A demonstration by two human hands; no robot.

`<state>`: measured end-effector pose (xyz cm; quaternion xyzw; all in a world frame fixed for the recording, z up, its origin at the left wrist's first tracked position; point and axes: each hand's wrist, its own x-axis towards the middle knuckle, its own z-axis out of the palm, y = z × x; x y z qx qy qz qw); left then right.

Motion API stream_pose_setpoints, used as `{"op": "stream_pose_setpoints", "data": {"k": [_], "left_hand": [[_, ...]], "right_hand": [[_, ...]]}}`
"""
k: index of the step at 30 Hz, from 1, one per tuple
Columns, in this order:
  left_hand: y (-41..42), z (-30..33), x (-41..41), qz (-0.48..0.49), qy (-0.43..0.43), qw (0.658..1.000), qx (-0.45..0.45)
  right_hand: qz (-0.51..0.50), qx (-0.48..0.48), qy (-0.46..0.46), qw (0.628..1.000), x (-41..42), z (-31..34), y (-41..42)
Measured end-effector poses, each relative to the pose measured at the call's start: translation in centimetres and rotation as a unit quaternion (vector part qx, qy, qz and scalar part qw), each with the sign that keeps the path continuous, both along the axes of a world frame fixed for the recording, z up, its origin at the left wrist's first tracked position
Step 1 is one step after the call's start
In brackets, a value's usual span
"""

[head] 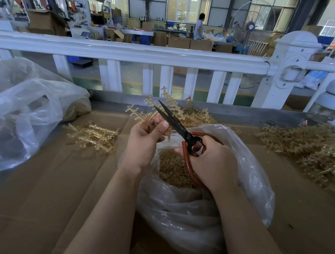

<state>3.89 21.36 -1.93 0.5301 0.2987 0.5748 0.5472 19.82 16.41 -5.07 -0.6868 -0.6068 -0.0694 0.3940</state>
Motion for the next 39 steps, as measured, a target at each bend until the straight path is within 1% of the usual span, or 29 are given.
{"op": "stream_pose_setpoints", "data": {"k": [2,5,12,18,27,32,39], "left_hand": [[0.08,0.06,-0.09,0.001,0.005,1.000,-0.008],[0.17,0.04,-0.14,0.003,0.033,0.999,0.004],[0.41,-0.09,-0.21,0.005,0.066,0.998,0.016],[0.32,-0.07,-0.38,0.001,0.098,0.994,0.039],[0.41,-0.08,-0.37,0.019,0.103,0.994,0.035],[0.38,-0.18,-0.44,0.007,0.086,0.995,0.047],[0.47,-0.28,-0.47,-0.016,0.070,0.996,0.047]], "right_hand": [[-0.003,-0.005,0.001,1.000,0.09,-0.03,0.04],[-0.007,-0.012,-0.005,1.000,0.11,0.12,-0.11],[0.025,0.007,0.000,1.000,0.04,0.27,-0.32],[0.008,-0.001,-0.016,1.000,0.38,-0.02,-0.10],[-0.009,0.013,-0.039,0.999,0.37,-0.05,-0.01],[-0.003,0.033,-0.037,0.999,0.32,-0.09,0.00],[-0.001,0.028,-0.035,0.999,0.26,-0.15,0.10]]}}
